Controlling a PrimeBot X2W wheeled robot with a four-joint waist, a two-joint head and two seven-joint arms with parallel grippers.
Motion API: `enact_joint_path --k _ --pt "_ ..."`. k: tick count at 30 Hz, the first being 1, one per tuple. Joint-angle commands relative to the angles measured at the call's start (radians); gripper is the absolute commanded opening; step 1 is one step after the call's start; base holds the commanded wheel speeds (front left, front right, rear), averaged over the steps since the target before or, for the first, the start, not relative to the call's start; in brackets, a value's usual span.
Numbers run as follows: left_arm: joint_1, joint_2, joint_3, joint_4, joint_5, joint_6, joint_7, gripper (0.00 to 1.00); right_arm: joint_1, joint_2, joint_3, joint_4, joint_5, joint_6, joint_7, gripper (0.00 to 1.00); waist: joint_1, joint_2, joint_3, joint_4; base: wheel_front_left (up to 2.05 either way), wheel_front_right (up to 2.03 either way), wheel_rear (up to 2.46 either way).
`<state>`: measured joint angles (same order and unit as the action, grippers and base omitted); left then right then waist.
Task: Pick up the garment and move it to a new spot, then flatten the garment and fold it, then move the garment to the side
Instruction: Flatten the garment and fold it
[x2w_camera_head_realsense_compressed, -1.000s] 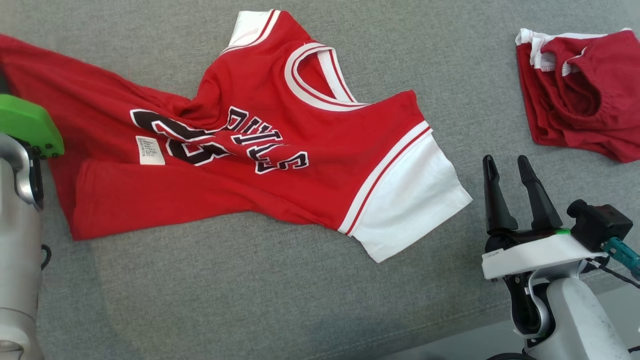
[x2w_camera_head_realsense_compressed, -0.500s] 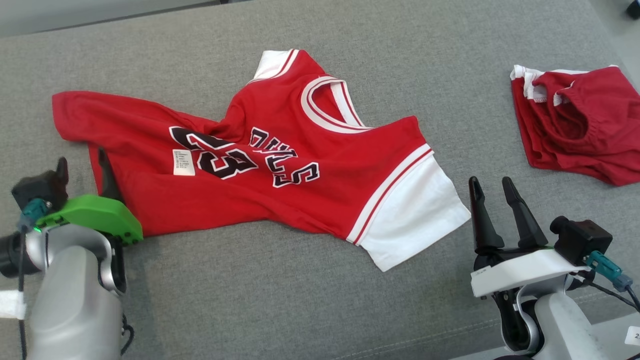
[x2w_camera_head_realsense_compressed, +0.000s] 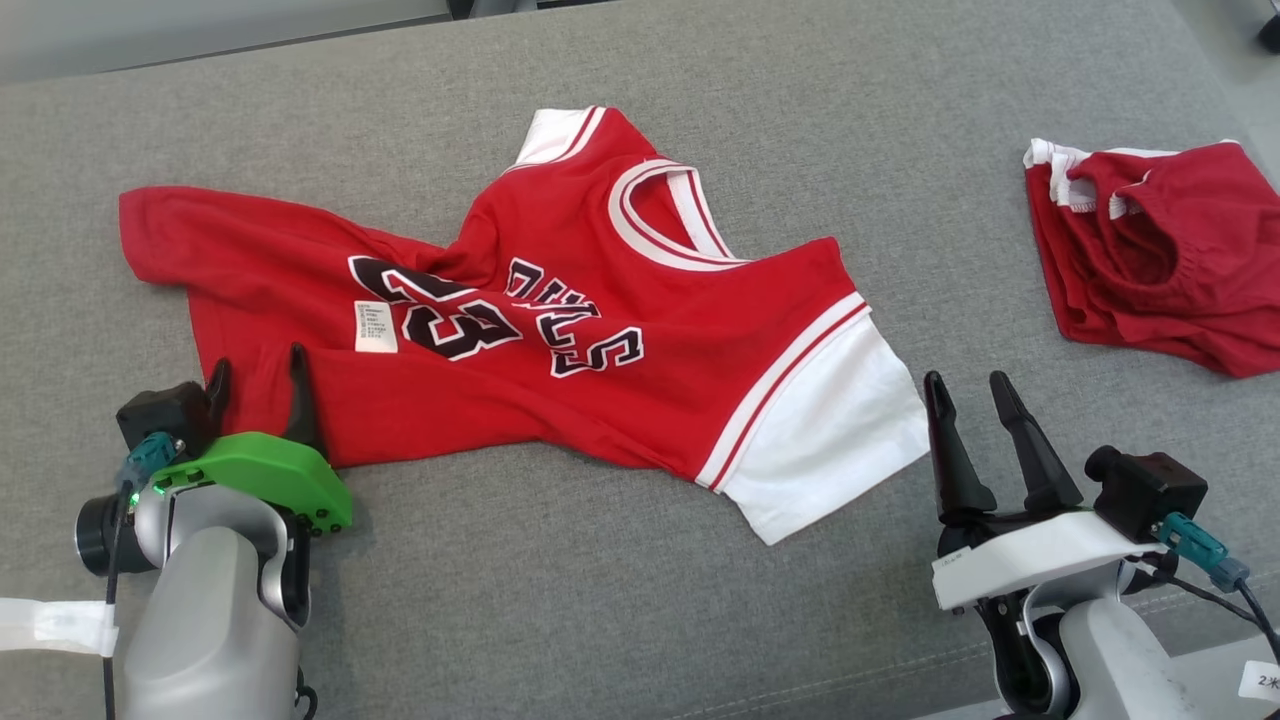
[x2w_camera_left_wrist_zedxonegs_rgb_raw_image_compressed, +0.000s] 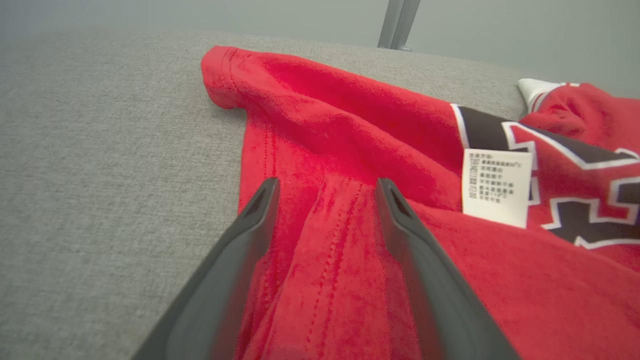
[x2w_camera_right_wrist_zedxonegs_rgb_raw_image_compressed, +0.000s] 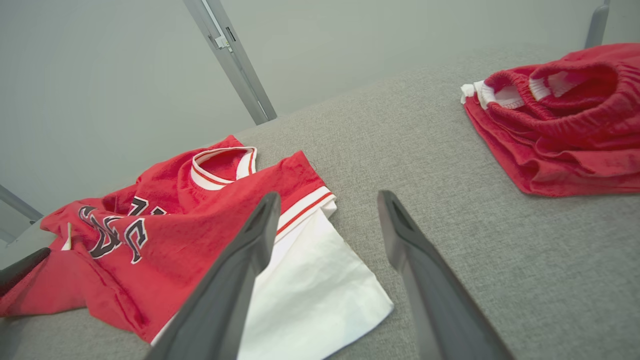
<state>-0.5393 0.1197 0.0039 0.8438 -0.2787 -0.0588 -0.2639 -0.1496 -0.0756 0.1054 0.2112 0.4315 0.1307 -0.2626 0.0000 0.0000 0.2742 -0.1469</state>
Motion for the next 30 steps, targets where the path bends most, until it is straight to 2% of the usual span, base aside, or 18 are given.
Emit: enact_joint_path --k 1,4,5,6,7,8,17,30 --pt "-0.03 0.01 -0.004 0.036 0.009 -0.012 0.0 1.0 -0.007 -0.001 0.003 0.002 0.007 0.0 -0.003 1.0 0.0 0.0 0.007 -0.007 0.0 0.0 0.0" --pt "-0.052 0.015 -0.008 0.075 0.012 -0.018 0.0 1.0 -0.011 -0.001 0.004 0.003 0.008 0.0 -0.003 1.0 0.0 0.0 0.013 -0.011 0.0 0.0 0.0" --pt "-0.058 0.015 -0.01 0.078 0.013 -0.02 0.0 0.93 -0.011 -0.002 0.002 0.003 0.009 0.0 -0.003 1.0 0.0 0.0 0.015 -0.011 0.0 0.0 0.0" --pt "-0.063 0.015 -0.012 0.078 0.014 -0.02 0.0 0.58 -0.012 -0.002 0.001 0.003 0.009 0.0 -0.003 1.0 0.0 0.0 0.016 -0.011 0.0 0.0 0.0" --pt "-0.065 0.016 -0.012 0.077 0.018 -0.021 0.0 0.37 -0.012 -0.003 -0.001 0.003 0.008 0.0 -0.003 1.0 0.0 0.0 0.017 -0.011 0.0 0.0 0.0" --pt "-0.066 0.016 -0.012 0.076 0.019 -0.022 0.0 0.02 -0.012 -0.003 -0.003 0.002 0.008 0.0 -0.003 1.0 0.0 0.0 0.018 -0.009 0.0 0.0 0.0" --pt "-0.037 0.001 -0.01 0.046 0.034 -0.031 0.0 0.0 -0.012 0.001 -0.01 0.007 0.006 0.0 -0.003 1.0 0.0 0.0 0.006 0.015 0.0 0.0 0.0" --pt "0.14 -0.042 -0.018 -0.192 0.075 -0.054 0.0 0.0 0.038 0.008 -0.034 0.032 0.008 0.0 -0.003 1.0 0.0 0.0 -0.118 0.088 0.0 0.0 0.0"
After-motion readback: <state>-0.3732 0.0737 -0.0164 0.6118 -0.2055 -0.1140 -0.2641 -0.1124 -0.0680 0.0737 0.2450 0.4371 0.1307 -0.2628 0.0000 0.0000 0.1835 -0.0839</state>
